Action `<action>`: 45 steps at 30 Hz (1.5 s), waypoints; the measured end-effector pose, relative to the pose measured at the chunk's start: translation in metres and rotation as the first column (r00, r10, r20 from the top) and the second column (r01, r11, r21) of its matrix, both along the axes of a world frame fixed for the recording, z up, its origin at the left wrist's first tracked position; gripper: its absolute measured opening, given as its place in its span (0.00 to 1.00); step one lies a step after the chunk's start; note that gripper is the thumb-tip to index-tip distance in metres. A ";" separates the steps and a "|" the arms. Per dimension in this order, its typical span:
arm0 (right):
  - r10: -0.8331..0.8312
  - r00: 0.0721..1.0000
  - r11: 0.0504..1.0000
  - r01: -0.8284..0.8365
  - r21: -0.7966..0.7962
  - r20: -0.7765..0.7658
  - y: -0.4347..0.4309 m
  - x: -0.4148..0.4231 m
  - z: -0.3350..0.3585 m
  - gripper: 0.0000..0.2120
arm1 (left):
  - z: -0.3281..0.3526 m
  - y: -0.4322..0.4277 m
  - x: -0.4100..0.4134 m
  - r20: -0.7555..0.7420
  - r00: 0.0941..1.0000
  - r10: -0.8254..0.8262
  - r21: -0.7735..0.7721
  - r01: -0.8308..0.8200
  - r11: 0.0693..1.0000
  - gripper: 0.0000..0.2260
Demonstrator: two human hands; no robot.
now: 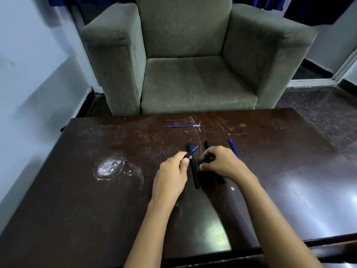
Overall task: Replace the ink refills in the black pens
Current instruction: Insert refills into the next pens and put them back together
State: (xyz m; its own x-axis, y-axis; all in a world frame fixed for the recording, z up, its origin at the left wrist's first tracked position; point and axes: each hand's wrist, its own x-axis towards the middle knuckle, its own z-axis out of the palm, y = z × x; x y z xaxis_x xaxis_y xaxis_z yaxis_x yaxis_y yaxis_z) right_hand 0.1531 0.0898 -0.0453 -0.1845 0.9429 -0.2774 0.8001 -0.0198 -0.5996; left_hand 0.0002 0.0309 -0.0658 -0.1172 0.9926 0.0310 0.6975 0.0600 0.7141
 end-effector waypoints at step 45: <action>0.341 0.918 0.925 -0.291 0.244 -0.201 -0.002 0.006 0.010 0.15 | 0.009 -0.002 -0.011 -0.287 0.945 -0.156 -0.045 0.150 0.988 0.09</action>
